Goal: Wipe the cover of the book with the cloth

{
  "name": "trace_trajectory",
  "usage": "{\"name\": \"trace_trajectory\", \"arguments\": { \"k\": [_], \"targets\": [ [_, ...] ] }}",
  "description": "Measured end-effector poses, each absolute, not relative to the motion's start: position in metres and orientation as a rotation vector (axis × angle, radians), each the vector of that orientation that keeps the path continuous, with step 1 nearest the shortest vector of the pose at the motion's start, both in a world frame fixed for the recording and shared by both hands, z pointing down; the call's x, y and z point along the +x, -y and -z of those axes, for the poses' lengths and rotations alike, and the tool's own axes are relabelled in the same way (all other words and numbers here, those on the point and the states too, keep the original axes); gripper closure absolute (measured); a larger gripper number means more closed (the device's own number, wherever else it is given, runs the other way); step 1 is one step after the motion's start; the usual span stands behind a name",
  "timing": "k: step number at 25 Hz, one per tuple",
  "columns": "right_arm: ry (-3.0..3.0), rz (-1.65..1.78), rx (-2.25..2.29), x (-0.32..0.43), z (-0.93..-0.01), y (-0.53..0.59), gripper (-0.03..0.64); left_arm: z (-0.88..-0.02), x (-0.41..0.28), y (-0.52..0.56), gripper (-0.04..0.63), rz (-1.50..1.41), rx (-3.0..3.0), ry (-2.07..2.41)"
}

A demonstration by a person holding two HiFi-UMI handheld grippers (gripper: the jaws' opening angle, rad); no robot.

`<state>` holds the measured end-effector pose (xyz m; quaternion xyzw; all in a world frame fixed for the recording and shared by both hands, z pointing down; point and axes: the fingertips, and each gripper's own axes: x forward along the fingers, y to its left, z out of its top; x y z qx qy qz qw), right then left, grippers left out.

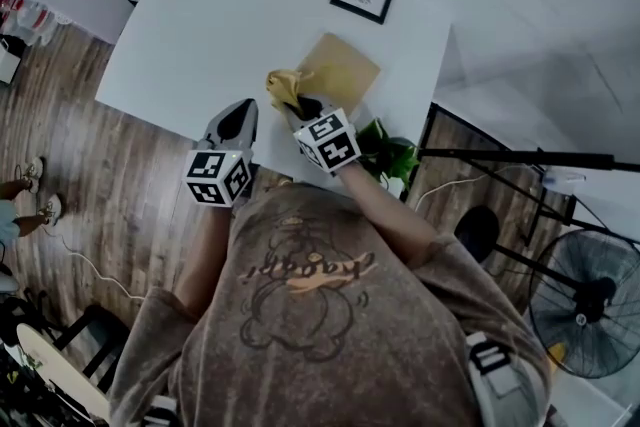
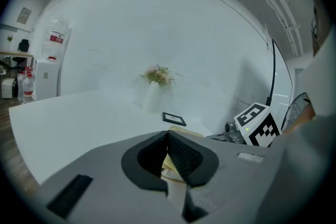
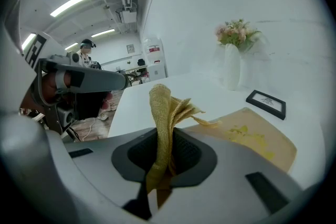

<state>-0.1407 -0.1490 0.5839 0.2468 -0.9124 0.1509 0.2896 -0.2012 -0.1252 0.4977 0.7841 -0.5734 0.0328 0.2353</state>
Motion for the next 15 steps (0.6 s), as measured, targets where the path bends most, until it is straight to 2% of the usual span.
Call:
{"name": "trace_trajectory", "arguments": {
  "k": [15],
  "targets": [
    [2.391, -0.433, 0.743, -0.091, -0.587, 0.141, 0.555, -0.504, -0.177, 0.130, 0.592, -0.102, 2.186, 1.499]
  ]
}}
